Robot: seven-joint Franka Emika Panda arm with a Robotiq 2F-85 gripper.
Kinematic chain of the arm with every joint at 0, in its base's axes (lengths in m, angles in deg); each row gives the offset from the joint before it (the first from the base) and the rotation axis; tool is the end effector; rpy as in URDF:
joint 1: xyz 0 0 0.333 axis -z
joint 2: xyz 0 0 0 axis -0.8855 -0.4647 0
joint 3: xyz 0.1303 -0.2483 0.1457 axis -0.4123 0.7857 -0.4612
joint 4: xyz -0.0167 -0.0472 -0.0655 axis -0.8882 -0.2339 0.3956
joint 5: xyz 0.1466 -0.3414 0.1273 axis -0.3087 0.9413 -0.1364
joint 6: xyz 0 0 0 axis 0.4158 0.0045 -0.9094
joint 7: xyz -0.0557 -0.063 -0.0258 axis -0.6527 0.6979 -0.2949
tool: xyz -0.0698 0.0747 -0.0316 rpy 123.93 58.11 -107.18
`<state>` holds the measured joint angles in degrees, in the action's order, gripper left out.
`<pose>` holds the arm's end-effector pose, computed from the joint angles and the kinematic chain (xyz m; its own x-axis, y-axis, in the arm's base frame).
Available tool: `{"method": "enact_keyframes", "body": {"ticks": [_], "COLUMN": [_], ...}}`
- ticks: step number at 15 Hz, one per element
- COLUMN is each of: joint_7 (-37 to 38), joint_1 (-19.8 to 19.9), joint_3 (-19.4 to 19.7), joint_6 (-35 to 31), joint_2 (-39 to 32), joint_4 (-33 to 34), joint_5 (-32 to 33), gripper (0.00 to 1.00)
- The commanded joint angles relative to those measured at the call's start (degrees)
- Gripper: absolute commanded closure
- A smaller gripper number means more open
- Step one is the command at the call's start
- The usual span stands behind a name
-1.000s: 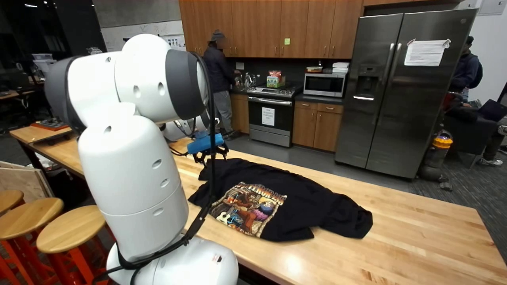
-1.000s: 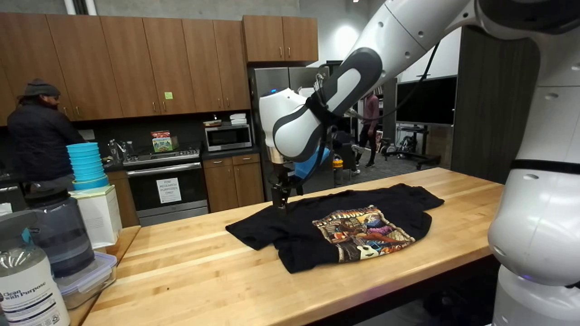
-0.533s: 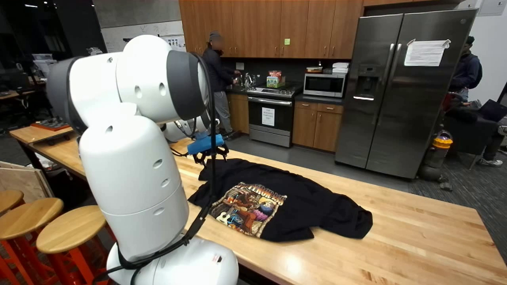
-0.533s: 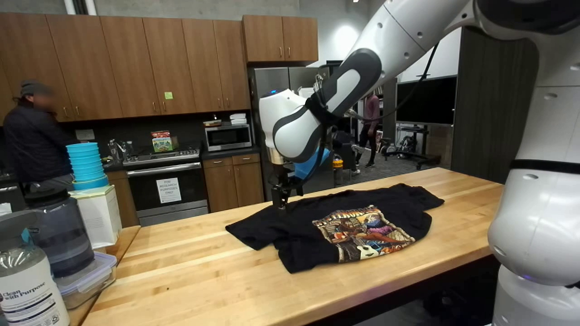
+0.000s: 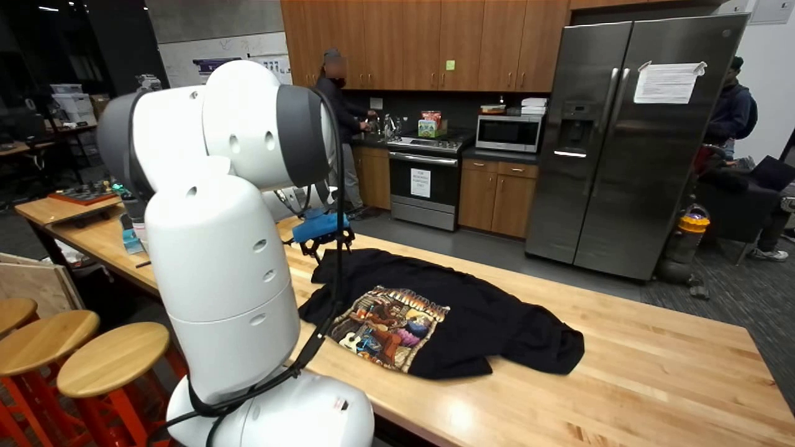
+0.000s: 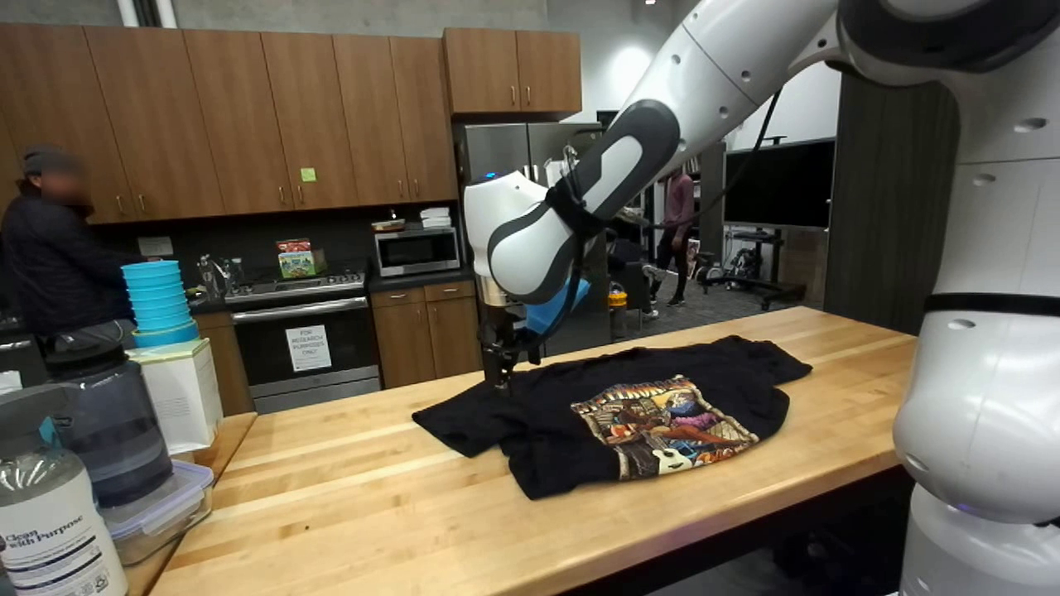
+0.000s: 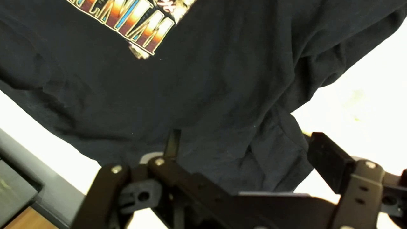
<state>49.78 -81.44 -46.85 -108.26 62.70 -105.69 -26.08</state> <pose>0.4183 0.3393 0.3884 0.6832 0.7204 0.1196 0.6881 -0.6899 0.2250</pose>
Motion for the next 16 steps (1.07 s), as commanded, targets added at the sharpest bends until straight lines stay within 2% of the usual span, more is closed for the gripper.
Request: {"method": "enact_keyframes", "body": {"ticks": [1, 11, 16], "joint_7": [0.1, 0.01, -9.18], "joint_1": [-0.57, -1.99, -2.08], "joint_3": [0.06, 2.38, 0.73], "joint_6": [1.22, 7.42, 7.55], "joint_2": [-3.5, -14.29, -15.9], "joint_4": [4.58, 14.29, 15.3], "joint_5": [0.94, 3.5, -0.67], "gripper": [0.0, 0.0, 0.0]}}
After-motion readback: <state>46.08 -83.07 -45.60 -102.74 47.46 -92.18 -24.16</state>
